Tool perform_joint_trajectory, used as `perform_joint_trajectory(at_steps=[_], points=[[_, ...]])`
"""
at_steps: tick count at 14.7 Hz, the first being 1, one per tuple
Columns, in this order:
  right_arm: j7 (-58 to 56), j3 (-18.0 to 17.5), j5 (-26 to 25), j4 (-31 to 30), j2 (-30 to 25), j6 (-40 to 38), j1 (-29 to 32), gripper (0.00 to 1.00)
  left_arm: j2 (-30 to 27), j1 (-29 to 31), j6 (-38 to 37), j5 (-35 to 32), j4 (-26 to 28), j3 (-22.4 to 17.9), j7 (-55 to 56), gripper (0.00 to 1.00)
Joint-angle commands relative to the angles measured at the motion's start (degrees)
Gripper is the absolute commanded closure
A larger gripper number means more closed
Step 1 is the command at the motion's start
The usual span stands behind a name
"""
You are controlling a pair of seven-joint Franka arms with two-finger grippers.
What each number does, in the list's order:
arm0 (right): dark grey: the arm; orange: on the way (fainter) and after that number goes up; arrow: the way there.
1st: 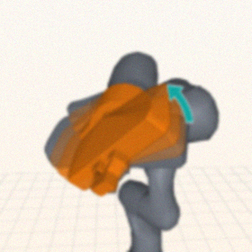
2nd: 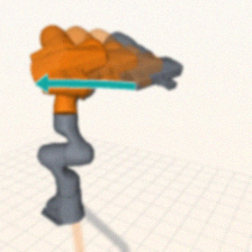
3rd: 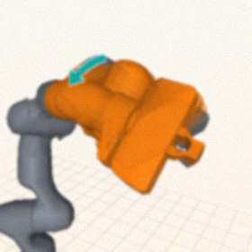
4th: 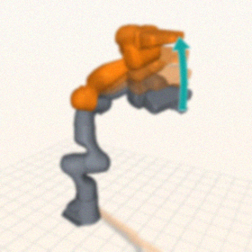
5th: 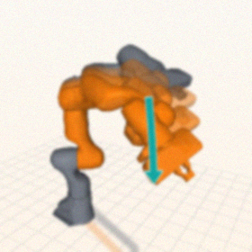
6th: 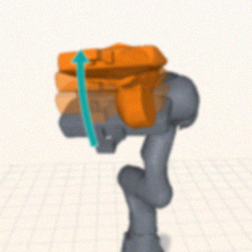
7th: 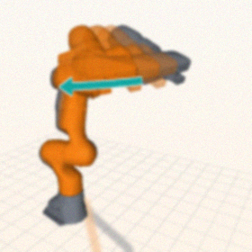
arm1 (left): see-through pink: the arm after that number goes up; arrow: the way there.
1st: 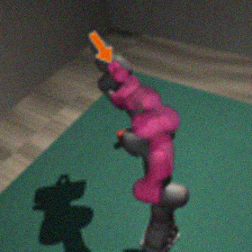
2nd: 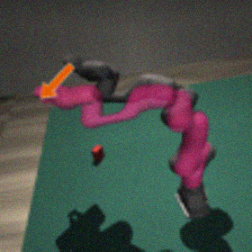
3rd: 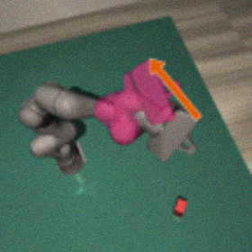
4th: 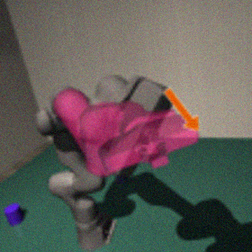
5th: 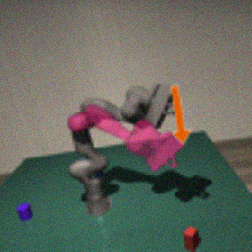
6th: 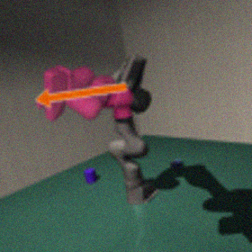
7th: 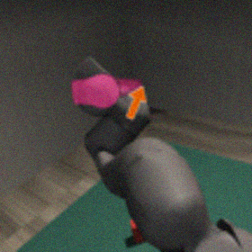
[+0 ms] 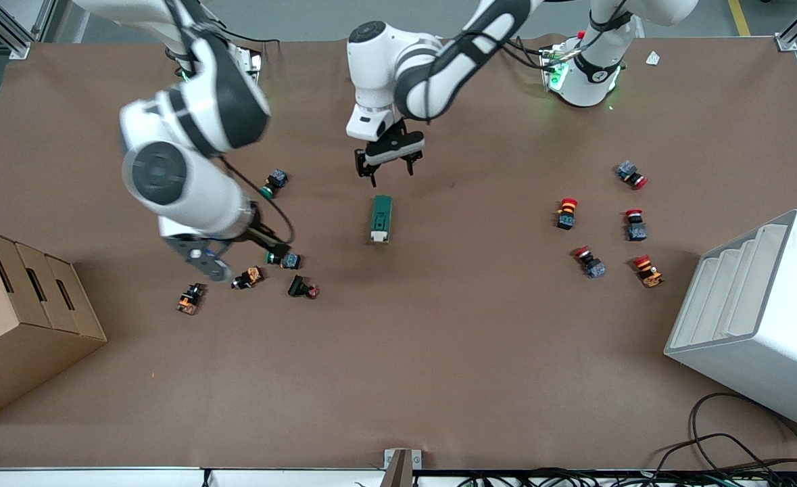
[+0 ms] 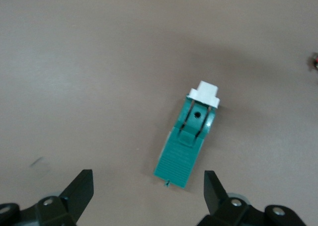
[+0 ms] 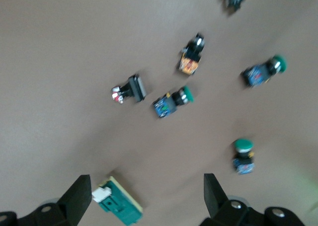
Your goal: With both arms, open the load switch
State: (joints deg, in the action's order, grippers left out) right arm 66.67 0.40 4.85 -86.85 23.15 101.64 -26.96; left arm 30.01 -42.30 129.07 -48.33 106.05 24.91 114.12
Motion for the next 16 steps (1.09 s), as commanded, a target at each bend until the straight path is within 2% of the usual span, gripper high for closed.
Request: perform_joint_trajectory(at_steps=[1,4,8,10,13,16], points=[[10.63,0.48,1.65,1.07,5.13,4.60,-3.88,0.00,4.51,-2.34,0.39,-13.06,-0.75,-0.13,7.49,0.04],[21.63,0.48,5.69,1.33,10.76,9.89,-5.29,0.00,7.16,-4.89,-2.40,-24.40,-0.32,-0.30,11.20,0.04],[30.60,0.48,6.66,2.56,15.95,13.40,-8.10,0.00,11.37,-6.91,-7.76,-37.07,-0.31,-0.30,17.07,0.04],[33.77,0.48,6.84,2.56,18.15,15.51,-10.47,0.00,13.22,-7.79,-10.75,-41.74,-0.31,-0.39,21.91,0.04],[37.38,0.48,7.19,2.56,19.74,16.23,-12.23,0.00,15.33,-8.76,-15.41,-45.53,-0.40,-0.48,23.51,0.04],[38.00,0.48,11.04,2.04,19.92,16.05,-13.20,0.00,16.65,-9.29,-18.41,-51.58,-0.58,-0.74,25.61,0.04]])
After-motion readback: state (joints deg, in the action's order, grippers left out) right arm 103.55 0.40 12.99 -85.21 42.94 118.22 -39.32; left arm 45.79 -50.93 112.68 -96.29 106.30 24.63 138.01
